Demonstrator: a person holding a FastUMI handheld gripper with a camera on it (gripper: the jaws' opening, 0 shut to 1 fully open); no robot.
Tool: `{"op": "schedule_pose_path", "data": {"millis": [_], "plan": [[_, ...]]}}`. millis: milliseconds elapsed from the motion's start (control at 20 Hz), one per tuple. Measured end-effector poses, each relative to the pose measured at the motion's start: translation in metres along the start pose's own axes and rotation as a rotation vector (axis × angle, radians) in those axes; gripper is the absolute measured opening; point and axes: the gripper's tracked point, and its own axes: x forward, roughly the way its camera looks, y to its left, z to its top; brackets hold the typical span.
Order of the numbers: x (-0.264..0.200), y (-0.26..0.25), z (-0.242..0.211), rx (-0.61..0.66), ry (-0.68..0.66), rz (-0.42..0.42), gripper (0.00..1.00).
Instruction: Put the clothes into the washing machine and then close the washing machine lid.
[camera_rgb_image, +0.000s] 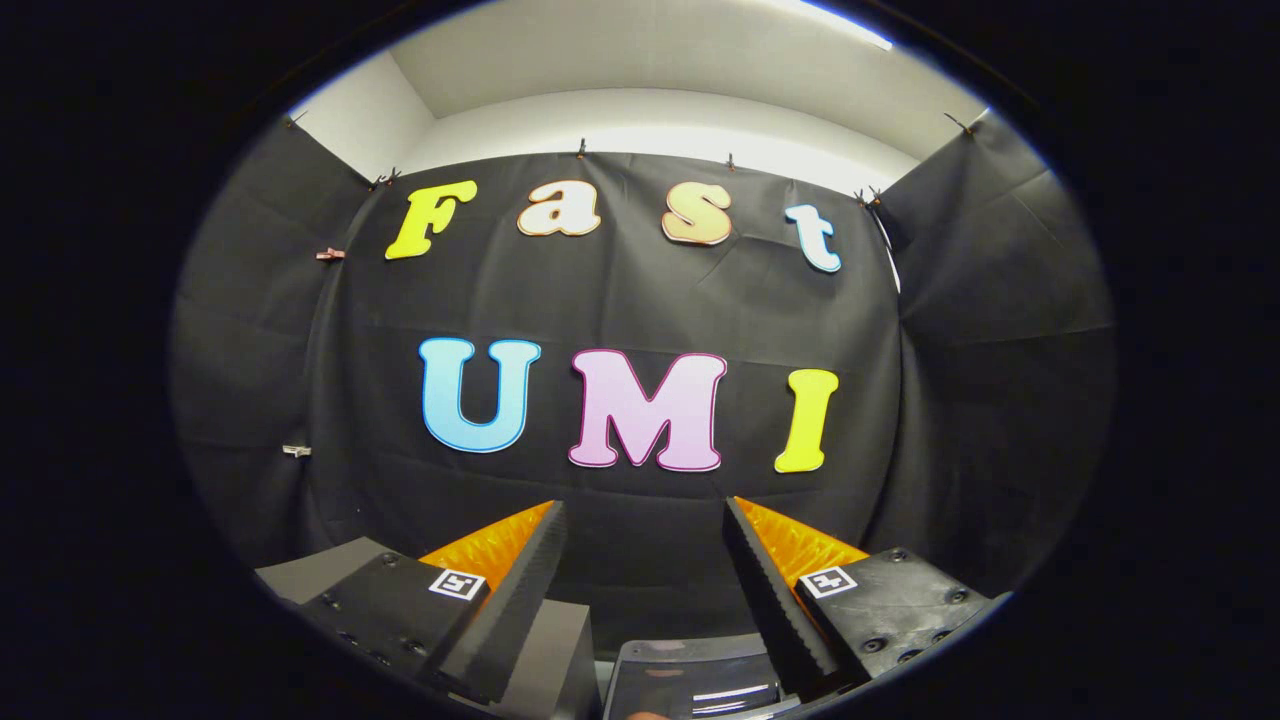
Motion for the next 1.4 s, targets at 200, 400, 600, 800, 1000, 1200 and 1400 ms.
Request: {"op": "schedule_pose_path", "data": {"millis": [200, 400, 600, 800, 1000, 1200, 1400], "plan": [[0.005, -0.006, -0.002, 0.004, 0.008, -0.018, 0.98], [0.008, -0.011, -0.010, 0.017, 0.024, -0.029, 0.98], [0.008, -0.012, -0.021, -0.002, 0.042, -0.025, 0.98], [0.010, -0.014, -0.024, -0.001, 0.056, -0.027, 0.98], [0.012, -0.013, -0.029, -0.003, 0.063, -0.023, 0.98], [0.012, -0.015, -0.029, 0.007, 0.068, -0.025, 0.98], [0.014, -0.014, -0.039, 0.021, 0.100, -0.013, 0.98]]}}
